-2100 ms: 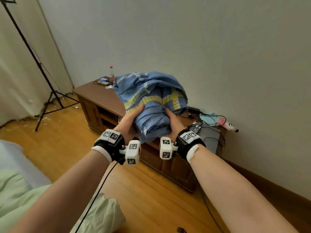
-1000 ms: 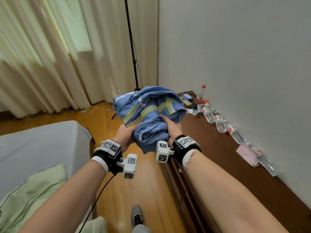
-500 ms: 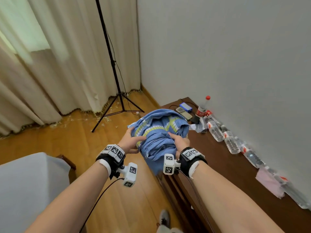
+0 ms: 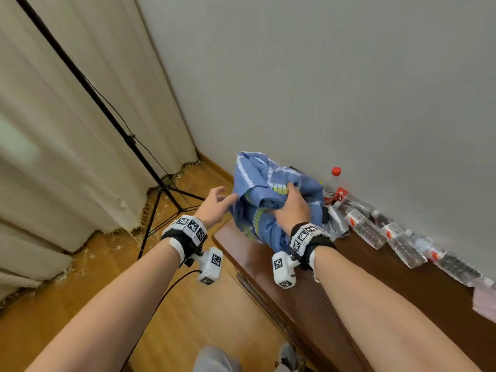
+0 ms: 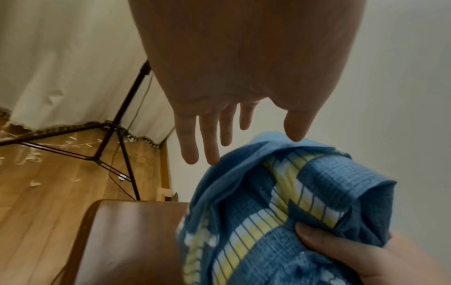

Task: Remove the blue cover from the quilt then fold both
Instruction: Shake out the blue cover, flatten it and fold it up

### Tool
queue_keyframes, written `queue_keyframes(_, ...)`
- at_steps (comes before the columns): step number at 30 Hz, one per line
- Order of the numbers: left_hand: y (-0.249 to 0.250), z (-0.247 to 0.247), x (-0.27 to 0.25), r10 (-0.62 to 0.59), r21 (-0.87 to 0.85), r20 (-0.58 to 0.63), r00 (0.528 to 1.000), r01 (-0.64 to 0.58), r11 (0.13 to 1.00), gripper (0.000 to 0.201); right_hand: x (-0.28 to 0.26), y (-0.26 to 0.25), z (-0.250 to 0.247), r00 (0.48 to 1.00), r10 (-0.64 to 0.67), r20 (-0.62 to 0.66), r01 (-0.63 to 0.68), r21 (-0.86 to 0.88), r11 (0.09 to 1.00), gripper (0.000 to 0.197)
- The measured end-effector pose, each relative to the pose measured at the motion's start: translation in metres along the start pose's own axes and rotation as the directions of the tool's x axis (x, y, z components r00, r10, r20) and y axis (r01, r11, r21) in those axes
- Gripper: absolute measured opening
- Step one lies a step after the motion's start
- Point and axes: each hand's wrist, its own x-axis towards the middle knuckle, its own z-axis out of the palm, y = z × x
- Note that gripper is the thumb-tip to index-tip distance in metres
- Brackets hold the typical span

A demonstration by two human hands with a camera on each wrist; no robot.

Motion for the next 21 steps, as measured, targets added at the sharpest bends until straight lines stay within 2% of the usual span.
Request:
queue_keyframes(1,0.007,0.0,0.017,-0.009,-0.028,0.009,1.0,0.009,1.0,0.069,0.013,-0.005,-0.004,0.992,-0.113,-0.054,0.104,-0.156,0.982,0.056)
queue_keyframes(3,0.017,0.0,0.051,-0.038,-0.094,0.034,0.999,0.041,0.995,0.067,0.032,-0.013,-0.001,0.943,-0.325,-0.066,0.261,-0.458,0.85,0.055)
queue_keyframes(4,0.019,-0.001,0.066,-0.058,-0.115,0.051,0.997,0.063,0.991,0.067,0.036,-0.014,0.007,0.928,-0.371,-0.044,0.286,-0.556,0.781,0.057)
queue_keyframes(6,0.016,-0.004,0.099,-0.076,-0.092,0.095,0.993,0.085,0.992,0.07,0.039,-0.01,0.035,0.929,-0.369,0.016,0.291,-0.647,0.704,0.054)
queue_keyframes(7,0.01,-0.006,0.117,-0.077,-0.052,0.117,0.99,0.084,0.995,0.073,0.039,-0.006,0.053,0.948,-0.306,0.086,0.284,-0.66,0.696,0.052)
queue_keyframes(8,0.001,-0.008,0.134,-0.08,0.007,0.147,0.986,0.08,0.997,0.076,0.038,0.002,0.075,0.964,-0.188,0.19,0.267,-0.658,0.704,0.051)
queue_keyframes(9,-0.008,-0.01,0.15,-0.083,0.094,0.186,0.979,0.066,0.993,0.08,0.037,0.013,0.097,0.951,-0.03,0.307,0.23,-0.641,0.732,0.053)
queue_keyframes(10,-0.02,-0.011,0.165,-0.092,0.193,0.234,0.968,0.046,0.98,0.082,0.035,0.022,0.118,0.903,0.133,0.409,0.164,-0.612,0.773,0.054)
queue_keyframes(12,-0.041,-0.012,0.189,-0.123,0.314,0.35,0.929,0.008,0.949,0.08,0.031,0.032,0.151,0.757,0.388,0.527,-0.028,-0.567,0.824,0.052)
queue_keyframes(13,-0.051,-0.011,0.197,-0.134,0.314,0.406,0.904,0.0,0.949,0.078,0.03,0.033,0.162,0.729,0.434,0.529,-0.089,-0.556,0.827,0.049)
queue_keyframes(16,-0.064,0.001,0.214,-0.121,0.358,0.522,0.844,-0.089,0.929,0.089,0.037,0.031,0.176,0.788,0.436,0.434,-0.14,-0.563,0.814,0.05)
queue_keyframes(17,-0.065,0.008,0.218,-0.124,0.404,0.552,0.825,-0.134,0.905,0.096,0.039,0.03,0.176,0.798,0.428,0.425,-0.129,-0.573,0.81,0.052)
queue_keyframes(18,-0.064,0.016,0.22,-0.126,0.452,0.573,0.81,-0.185,0.872,0.098,0.039,0.026,0.174,0.784,0.434,0.444,-0.13,-0.566,0.814,0.051)
queue_keyframes(20,-0.055,0.033,0.224,-0.076,0.544,0.615,0.785,-0.353,0.761,0.081,0.039,0.017,0.162,0.727,0.474,0.497,-0.233,-0.471,0.851,0.037)
queue_keyframes(21,-0.049,0.041,0.227,-0.047,0.58,0.649,0.76,-0.453,0.677,0.069,0.038,0.014,0.151,0.724,0.506,0.469,-0.342,-0.393,0.854,0.023)
